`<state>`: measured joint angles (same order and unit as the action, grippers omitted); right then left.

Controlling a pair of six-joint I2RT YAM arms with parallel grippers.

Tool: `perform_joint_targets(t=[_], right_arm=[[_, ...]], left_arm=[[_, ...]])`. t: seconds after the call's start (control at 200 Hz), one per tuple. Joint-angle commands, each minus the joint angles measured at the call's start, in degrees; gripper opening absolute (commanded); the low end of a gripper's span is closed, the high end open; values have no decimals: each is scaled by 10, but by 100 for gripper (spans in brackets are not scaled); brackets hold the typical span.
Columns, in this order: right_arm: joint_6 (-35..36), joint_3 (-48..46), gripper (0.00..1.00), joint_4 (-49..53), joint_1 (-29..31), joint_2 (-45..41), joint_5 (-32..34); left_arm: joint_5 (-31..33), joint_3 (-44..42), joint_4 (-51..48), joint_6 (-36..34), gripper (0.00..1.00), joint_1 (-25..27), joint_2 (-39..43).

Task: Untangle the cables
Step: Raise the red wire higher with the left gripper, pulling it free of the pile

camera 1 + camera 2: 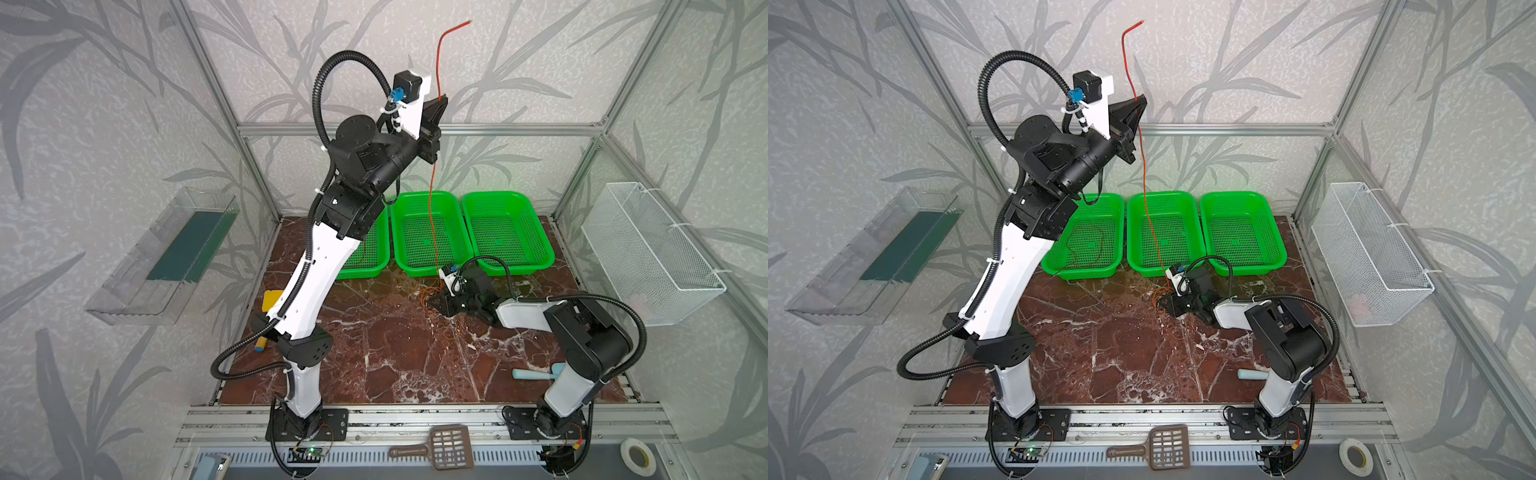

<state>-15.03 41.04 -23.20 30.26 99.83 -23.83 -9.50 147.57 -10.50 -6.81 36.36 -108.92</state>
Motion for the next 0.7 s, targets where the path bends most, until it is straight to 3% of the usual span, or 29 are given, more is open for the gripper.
perform_joint_targets(t=[0.0, 0.27, 0.695], right_arm=[[-23, -14, 39, -29, 17, 10, 8], [-59, -62, 41, -59, 39, 28, 39], [-45, -64, 41, -16, 44, -7, 33]], left_arm=[[19, 28, 35, -32, 0, 2, 1], [66, 42, 62, -110, 0, -14, 5], [87, 5, 71, -131, 0, -105, 10]])
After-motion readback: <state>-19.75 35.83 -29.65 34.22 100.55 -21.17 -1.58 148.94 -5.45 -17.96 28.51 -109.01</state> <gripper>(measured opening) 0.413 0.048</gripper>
